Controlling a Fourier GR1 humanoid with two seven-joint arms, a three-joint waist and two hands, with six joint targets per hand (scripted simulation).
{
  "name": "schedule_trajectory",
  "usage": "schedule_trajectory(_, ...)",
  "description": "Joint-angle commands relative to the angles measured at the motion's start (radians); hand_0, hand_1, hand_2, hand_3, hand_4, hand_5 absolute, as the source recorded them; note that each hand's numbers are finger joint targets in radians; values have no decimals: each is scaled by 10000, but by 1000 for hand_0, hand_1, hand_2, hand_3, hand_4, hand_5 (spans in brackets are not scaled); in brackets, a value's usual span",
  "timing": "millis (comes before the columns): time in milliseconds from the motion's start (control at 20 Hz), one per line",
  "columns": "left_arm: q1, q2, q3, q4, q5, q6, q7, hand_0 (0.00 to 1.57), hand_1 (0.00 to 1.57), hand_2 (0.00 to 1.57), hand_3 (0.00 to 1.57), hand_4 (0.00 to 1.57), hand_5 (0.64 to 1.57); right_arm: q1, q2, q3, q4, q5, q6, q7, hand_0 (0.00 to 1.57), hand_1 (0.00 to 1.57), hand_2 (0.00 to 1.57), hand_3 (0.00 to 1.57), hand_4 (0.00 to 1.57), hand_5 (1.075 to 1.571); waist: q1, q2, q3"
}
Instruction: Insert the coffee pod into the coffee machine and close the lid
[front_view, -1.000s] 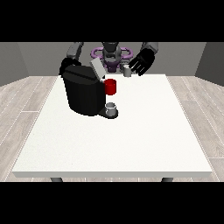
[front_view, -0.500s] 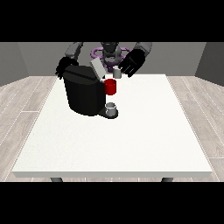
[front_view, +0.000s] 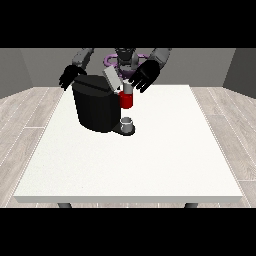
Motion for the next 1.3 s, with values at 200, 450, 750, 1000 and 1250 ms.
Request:
schedule_trajectory(200, -24, -420, -207, -32, -81, -257, -80, 1260, 1260, 1298, 1208, 511, 1571, -243, -193, -470, 104, -310, 41, 205, 0, 0, 0, 0, 525, 1571, 358, -106, 1)
schedule_trajectory(450, -340, -334, -60, 100, -134, -208, 321, 1185, 1185, 1264, 1195, 497, 1571, 66, -204, -381, 154, -351, 259, 39, 0, 0, 0, 0, 499, 1571, 162, -31, 2)
schedule_trajectory(750, -175, -296, -151, 107, -339, 52, -143, 1186, 1186, 1269, 1202, 515, 1571, 233, -56, -411, 93, -300, 138, -626, 0, 0, 0, 0, 481, 1571, 176, 331, 2)
schedule_trajectory(1000, -242, -217, -161, 290, -466, -11, -62, 1208, 1208, 1265, 1191, 493, 1571, 306, 239, -73, -122, -133, -62, -354, 0, 0, 0, 0, 457, 1571, 100, 216, 0)
schedule_trajectory(1250, -124, -669, -255, 234, -512, 138, -33, 1221, 1221, 1265, 1171, 485, 1571, 76, -24, -441, 147, -420, 131, -234, 0, 0, 0, 0, 415, 1571, 163, 327, 0)
